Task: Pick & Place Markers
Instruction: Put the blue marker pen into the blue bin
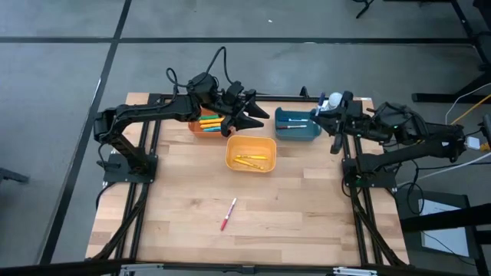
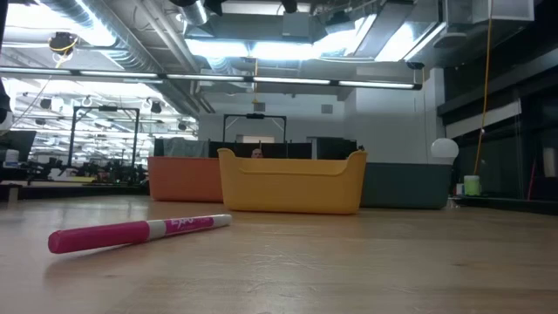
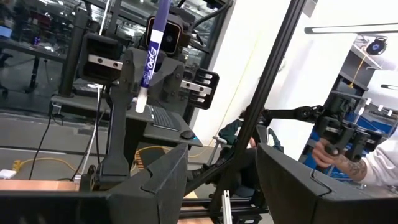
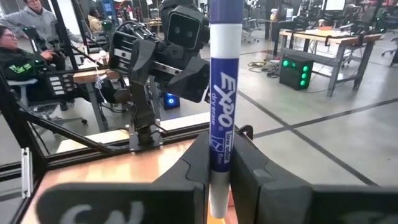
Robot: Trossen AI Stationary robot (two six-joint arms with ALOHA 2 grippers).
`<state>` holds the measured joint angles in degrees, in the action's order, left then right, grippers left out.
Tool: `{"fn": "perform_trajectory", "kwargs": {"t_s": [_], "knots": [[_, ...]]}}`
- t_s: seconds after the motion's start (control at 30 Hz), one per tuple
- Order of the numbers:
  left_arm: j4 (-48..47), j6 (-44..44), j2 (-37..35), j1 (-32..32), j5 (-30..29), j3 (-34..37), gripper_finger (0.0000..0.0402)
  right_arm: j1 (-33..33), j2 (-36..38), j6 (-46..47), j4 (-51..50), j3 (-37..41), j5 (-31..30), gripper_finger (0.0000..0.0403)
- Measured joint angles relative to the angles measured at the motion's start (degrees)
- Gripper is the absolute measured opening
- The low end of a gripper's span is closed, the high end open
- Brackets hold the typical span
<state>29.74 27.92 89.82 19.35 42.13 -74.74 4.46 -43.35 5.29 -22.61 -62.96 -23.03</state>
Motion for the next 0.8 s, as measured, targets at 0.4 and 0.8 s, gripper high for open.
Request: {"fn": "perform_trajectory", "kwargs": {"t_s": [0.4,0.8], "knots": [[0.00,1.35,0.00,0.00,-0.30,0.00,0.0184,-10.34,0.00,-3.99,0.00,0.00,3.06,0.0039],[-0.02,1.44,0.00,0.00,-0.33,0.00,0.0184,-24.48,-0.15,-11.67,-0.02,0.00,3.08,0.0039]]}}
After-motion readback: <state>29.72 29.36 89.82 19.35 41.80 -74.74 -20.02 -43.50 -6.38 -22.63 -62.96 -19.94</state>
